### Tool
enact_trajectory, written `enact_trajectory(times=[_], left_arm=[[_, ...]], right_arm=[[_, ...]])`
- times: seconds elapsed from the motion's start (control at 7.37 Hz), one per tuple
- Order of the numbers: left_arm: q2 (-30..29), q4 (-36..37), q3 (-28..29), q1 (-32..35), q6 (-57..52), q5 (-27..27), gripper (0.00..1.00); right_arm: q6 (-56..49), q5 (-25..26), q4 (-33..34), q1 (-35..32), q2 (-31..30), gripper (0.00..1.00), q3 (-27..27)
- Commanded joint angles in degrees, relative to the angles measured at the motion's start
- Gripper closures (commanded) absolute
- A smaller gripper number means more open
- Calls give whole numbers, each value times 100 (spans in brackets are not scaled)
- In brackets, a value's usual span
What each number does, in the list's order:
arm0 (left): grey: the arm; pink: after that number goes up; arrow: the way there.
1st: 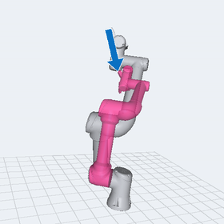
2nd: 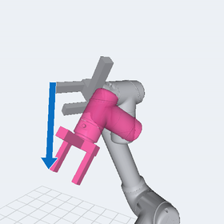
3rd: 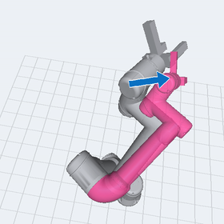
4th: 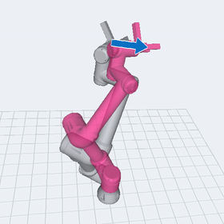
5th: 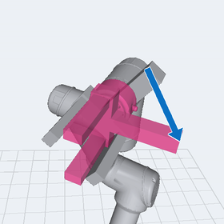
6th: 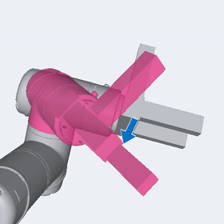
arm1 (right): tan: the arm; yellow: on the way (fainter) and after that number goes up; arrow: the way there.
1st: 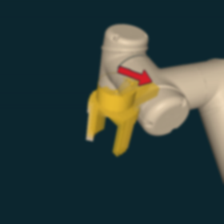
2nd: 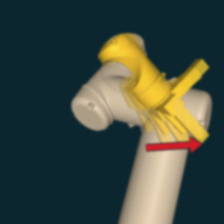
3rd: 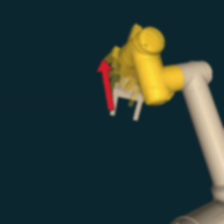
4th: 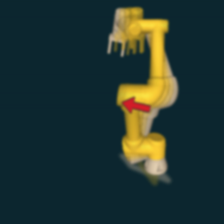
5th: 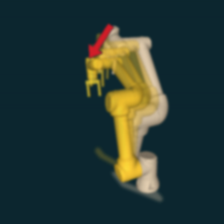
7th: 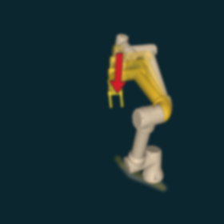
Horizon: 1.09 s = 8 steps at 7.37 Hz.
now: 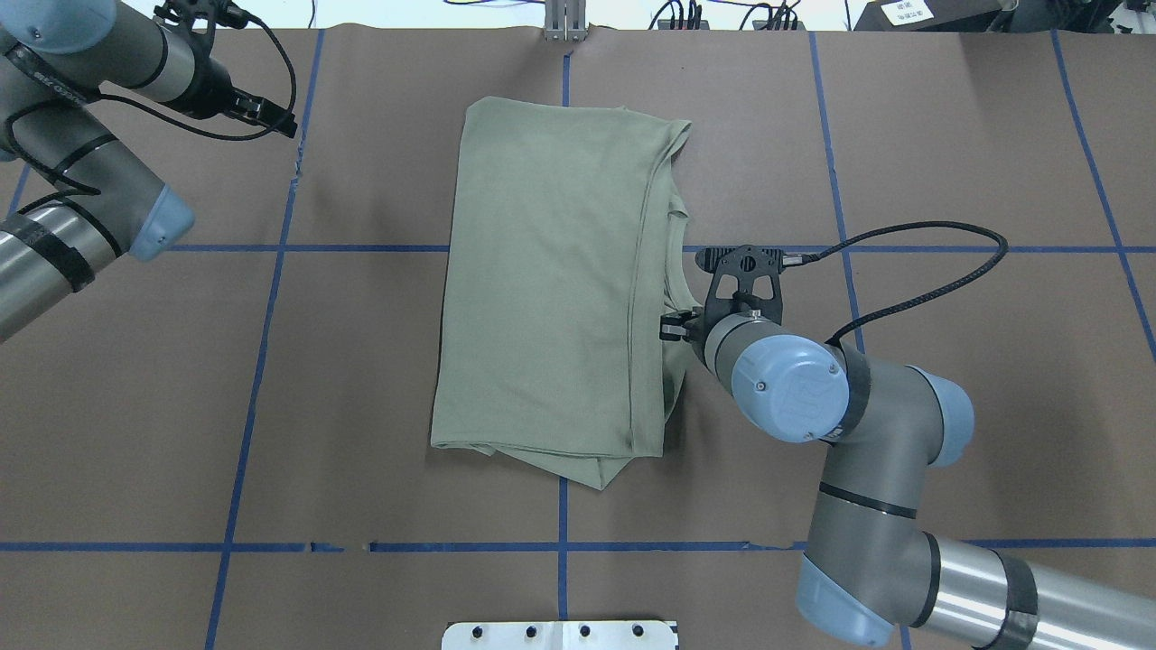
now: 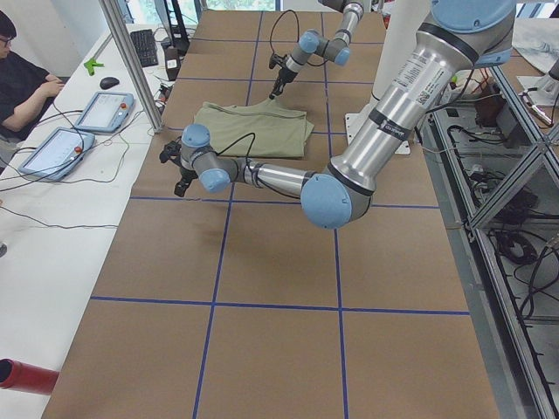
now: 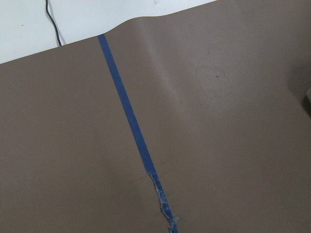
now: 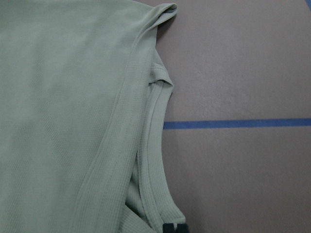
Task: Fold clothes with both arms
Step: 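Pull the shirt toward the robot with the right gripper, straightening it lengthwise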
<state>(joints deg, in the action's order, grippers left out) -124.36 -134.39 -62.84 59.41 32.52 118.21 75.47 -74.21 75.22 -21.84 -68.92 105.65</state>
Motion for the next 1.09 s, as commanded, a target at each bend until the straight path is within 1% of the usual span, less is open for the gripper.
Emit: enact_trajectory(times=[0.0,0.14,0.27,0.41,0.54,0.68,0.81,0.95], left_arm=[[0,0,0,0,0,0,0],[0,0,0,0,0,0,0],[0,0,0,0,0,0,0],[0,0,0,0,0,0,0],[0,0,-9,0,0,9,0],[0,0,-9,0,0,9,0],[0,0,-9,0,0,9,0],[9,0,-9,0,0,9,0]], right_arm=[[47,91,239,179,-95,100,97],[12,100,230,188,-87,1,-26],[-41,100,239,162,-34,0,-27],[-207,-396,283,-134,140,0,-1],[-243,-1228,822,-424,464,0,-9],[-252,-1349,1750,-444,1102,0,-62],[-252,-1472,2508,-427,1535,0,-62],[-279,-2048,2872,-401,1644,0,-54]])
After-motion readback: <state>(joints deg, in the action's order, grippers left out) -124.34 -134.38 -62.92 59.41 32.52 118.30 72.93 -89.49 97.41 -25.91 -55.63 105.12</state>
